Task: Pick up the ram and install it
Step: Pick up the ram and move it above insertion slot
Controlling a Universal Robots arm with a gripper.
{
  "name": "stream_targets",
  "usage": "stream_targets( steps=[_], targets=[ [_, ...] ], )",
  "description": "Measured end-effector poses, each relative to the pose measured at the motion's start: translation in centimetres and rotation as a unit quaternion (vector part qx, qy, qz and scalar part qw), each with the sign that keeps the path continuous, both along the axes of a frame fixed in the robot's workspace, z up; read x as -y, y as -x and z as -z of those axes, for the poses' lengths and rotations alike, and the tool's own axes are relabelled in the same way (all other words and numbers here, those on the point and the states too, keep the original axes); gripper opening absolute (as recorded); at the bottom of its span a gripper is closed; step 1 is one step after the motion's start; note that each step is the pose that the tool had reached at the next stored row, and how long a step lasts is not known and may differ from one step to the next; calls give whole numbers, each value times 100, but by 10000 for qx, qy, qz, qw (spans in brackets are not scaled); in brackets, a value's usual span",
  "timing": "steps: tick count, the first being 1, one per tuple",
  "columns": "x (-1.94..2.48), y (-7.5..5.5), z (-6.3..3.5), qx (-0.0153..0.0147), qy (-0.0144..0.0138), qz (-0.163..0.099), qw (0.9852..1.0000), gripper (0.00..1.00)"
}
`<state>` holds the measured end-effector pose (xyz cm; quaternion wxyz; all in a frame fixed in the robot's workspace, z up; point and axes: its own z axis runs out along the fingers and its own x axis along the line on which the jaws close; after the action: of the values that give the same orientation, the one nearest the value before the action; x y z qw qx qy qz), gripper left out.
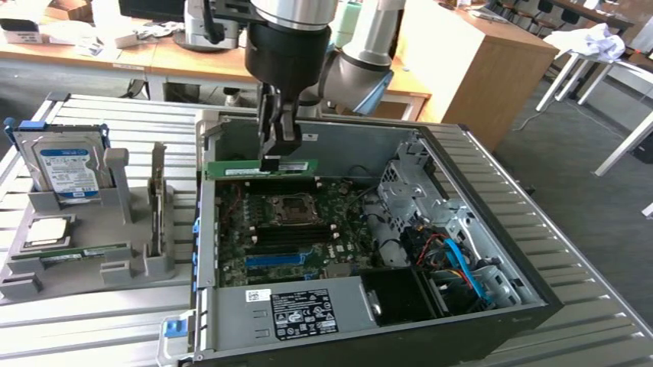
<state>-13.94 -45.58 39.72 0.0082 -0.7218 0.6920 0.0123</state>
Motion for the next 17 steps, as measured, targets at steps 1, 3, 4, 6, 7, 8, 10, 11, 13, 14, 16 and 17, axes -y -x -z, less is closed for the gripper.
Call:
stream_targets(
  steps=[1,3,4,6,7,8,10,11,13,14,16,17],
  targets=[
    [0,-13,0,0,0,0,10000,13],
    [0,-40,1,1,0,0,10000,13],
    [0,-54,0,0,0,0,10000,13],
    [0,-83,0,0,0,0,10000,13],
    [0,-98,0,0,0,0,10000,13],
    [0,-115,0,0,0,0,10000,13],
    [0,-144,0,0,0,0,10000,13],
    [0,-158,0,0,0,0,10000,13],
    [0,-187,0,0,0,0,10000,13],
    [0,-203,0,0,0,0,10000,13],
    [0,-234,0,0,0,0,10000,13],
    [0,-250,0,0,0,0,10000,13]
  ],
)
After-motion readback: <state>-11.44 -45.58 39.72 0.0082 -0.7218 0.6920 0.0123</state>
